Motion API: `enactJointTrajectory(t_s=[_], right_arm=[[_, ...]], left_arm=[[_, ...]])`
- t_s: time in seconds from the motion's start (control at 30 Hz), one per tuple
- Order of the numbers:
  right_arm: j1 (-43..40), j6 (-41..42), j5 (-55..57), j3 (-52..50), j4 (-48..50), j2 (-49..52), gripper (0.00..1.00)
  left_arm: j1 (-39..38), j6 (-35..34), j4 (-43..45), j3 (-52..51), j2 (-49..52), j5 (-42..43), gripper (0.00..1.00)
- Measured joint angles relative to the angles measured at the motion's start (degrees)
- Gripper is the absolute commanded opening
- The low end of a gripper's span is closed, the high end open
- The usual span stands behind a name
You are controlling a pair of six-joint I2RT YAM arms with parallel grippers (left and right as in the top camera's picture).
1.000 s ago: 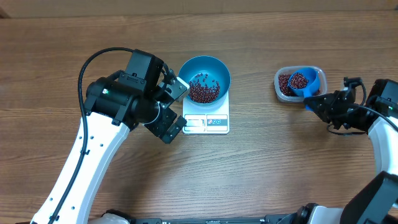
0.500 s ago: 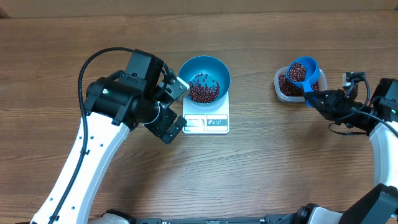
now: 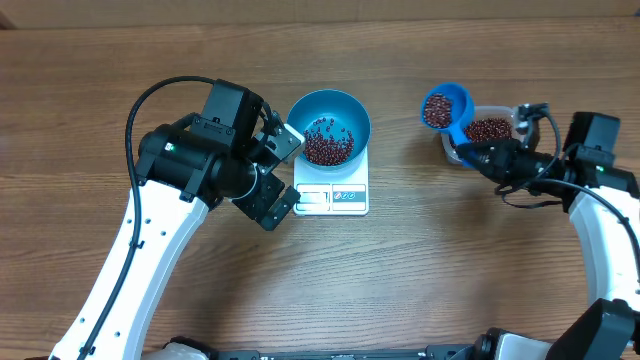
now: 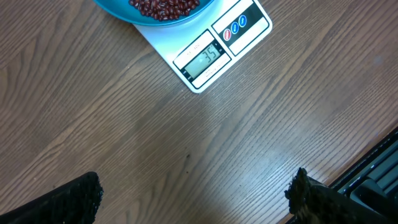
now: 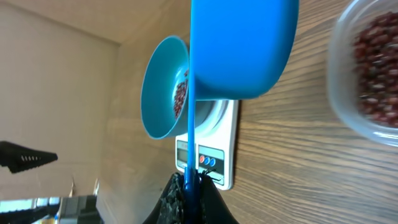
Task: Scoop item into bowl and weigh 150g on scale
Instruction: 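Lift the bean-filled scoop out of the tub with the right gripper, then carry the filled scoop with the right gripper over the teal bowl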
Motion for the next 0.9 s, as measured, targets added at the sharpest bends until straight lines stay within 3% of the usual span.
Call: enactJointTrajectory(t_s=[0.9], right_arm=[[21.0, 1.97, 8.44, 5.77, 3.3, -0.09, 0.04]], left_arm=[[0.0, 0.0, 0.02, 0.0, 0.0, 0.02, 1.0]])
